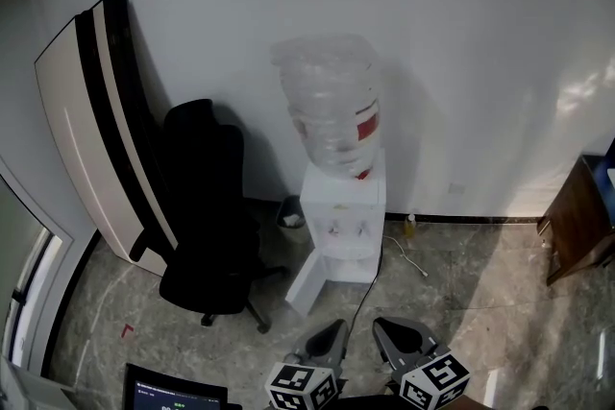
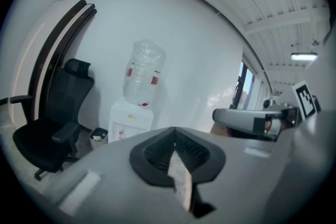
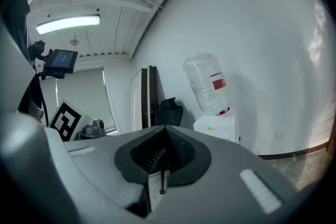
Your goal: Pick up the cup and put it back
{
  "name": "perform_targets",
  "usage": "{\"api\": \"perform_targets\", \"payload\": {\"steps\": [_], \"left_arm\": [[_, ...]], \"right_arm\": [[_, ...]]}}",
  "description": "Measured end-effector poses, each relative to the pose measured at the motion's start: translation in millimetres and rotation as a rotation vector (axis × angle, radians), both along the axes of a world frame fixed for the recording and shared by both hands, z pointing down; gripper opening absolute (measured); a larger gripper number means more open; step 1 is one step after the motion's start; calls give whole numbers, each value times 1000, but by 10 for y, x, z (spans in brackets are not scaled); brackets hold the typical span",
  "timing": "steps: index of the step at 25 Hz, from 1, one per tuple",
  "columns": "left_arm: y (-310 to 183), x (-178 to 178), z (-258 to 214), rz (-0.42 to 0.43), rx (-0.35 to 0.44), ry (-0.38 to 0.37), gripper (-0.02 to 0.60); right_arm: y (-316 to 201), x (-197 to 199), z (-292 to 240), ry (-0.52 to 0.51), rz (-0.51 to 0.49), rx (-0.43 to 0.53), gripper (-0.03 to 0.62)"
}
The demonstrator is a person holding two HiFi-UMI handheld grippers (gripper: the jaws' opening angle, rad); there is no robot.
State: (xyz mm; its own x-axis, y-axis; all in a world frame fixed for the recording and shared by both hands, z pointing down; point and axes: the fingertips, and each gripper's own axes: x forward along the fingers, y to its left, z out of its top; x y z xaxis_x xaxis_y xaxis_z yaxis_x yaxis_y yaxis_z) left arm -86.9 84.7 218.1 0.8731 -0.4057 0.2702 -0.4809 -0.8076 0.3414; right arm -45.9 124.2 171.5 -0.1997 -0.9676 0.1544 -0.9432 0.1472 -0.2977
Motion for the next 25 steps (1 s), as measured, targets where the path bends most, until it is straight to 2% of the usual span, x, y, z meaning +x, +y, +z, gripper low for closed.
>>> {"api": "perform_targets", "payload": {"steps": [12,25], "left_arm": [[154,43,-108,32,22,35,3],[280,-14,-135,19,34,46,3]], "right_arm": [[113,-2,-33,46,28,26,8],[242,-52,-58,52,20,34,8]]}}
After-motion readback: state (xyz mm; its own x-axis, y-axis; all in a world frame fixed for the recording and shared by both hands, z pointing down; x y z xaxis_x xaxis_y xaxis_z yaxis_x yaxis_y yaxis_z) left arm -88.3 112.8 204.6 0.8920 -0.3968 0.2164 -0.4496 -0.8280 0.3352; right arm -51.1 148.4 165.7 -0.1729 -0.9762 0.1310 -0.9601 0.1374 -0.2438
